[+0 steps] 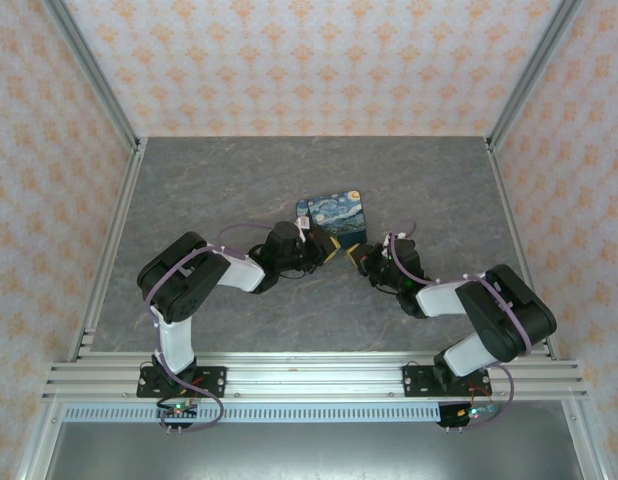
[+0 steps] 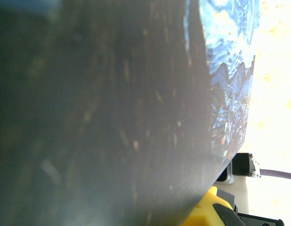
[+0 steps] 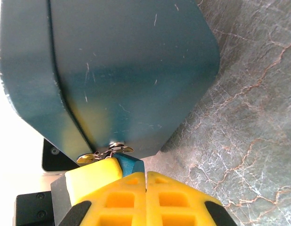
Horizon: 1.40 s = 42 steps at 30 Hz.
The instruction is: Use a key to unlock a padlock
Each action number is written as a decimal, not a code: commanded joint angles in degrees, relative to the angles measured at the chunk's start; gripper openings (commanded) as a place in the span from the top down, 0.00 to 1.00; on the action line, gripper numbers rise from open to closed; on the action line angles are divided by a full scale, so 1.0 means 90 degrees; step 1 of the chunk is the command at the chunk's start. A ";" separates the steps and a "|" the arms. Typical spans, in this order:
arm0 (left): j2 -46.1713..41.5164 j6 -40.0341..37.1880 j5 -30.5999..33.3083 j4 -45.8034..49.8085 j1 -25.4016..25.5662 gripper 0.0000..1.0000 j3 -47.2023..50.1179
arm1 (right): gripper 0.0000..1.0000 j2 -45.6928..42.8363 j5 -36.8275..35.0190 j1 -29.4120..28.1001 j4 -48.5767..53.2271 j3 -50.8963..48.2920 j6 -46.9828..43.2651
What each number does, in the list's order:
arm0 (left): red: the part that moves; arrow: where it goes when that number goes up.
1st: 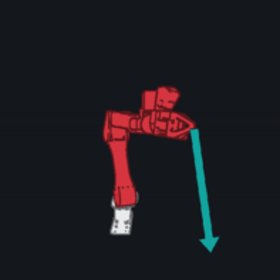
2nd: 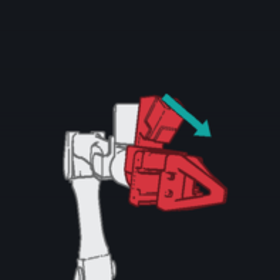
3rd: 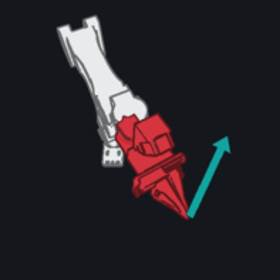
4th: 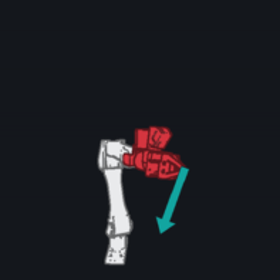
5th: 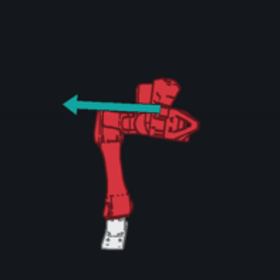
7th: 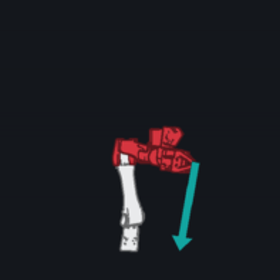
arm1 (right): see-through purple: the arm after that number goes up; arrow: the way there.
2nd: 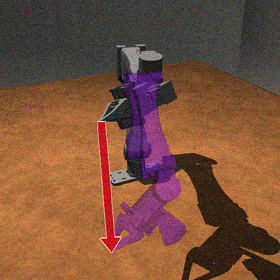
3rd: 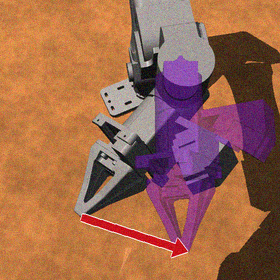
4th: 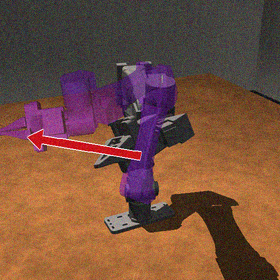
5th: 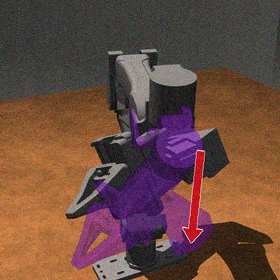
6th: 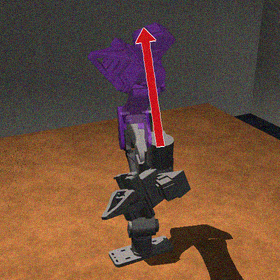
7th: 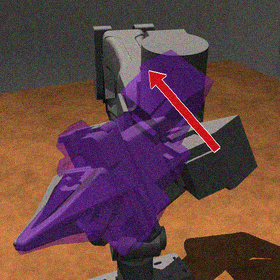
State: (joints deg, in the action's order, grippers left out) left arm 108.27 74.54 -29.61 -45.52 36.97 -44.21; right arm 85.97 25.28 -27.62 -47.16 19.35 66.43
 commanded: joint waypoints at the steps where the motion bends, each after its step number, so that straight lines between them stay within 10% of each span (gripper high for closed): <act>1: 0.0082 -0.0049 -0.0148 0.0038 0.0004 1.00 -0.0132 | 1.00 -0.0173 -0.0021 -0.0043 -0.0210 0.0222 -0.0064; 34: 0.0078 0.1746 -0.0026 -0.1285 0.0406 1.00 -0.0283 | 1.00 0.0627 0.0252 0.0115 -0.1939 0.0248 -0.1202; 42: 0.0049 0.1519 -0.0054 -0.1302 0.0413 1.00 -0.0322 | 1.00 0.1200 0.0863 0.0284 -0.2744 0.0557 0.0166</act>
State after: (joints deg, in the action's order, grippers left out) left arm 109.03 88.62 -22.48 -51.68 37.76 -44.64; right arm 95.92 28.71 -24.51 -64.88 20.82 63.16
